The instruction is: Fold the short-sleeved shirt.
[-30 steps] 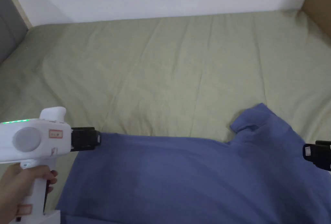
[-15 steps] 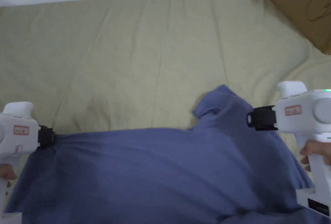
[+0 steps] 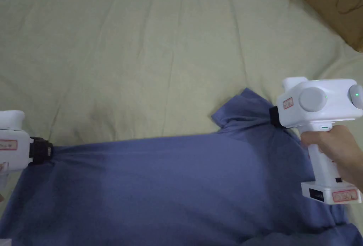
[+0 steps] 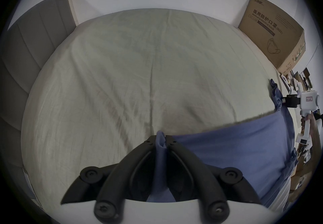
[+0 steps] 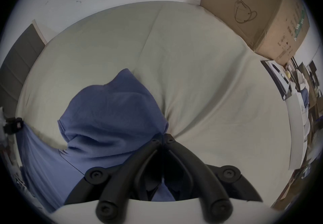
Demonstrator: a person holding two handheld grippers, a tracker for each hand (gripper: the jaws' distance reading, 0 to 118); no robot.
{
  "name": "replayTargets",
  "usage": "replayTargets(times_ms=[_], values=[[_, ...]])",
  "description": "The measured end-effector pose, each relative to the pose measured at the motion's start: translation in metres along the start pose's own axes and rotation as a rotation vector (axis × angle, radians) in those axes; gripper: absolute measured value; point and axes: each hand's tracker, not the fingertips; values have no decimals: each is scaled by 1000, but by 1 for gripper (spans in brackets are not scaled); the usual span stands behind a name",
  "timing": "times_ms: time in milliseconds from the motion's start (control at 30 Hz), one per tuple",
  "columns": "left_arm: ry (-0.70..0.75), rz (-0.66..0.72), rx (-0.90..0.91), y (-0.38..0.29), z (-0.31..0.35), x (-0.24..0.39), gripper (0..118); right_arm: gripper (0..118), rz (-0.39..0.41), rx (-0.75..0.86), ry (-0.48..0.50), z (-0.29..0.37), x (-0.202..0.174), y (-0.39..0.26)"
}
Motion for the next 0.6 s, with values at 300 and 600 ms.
replayTargets(times_ms=[300,600], values=[[-4,-6,67,17,42,0,7,0,-85,108,75,59,21,31],[4,-48,188,-11,134,1,7,0,51,227,81,159,11,-1]])
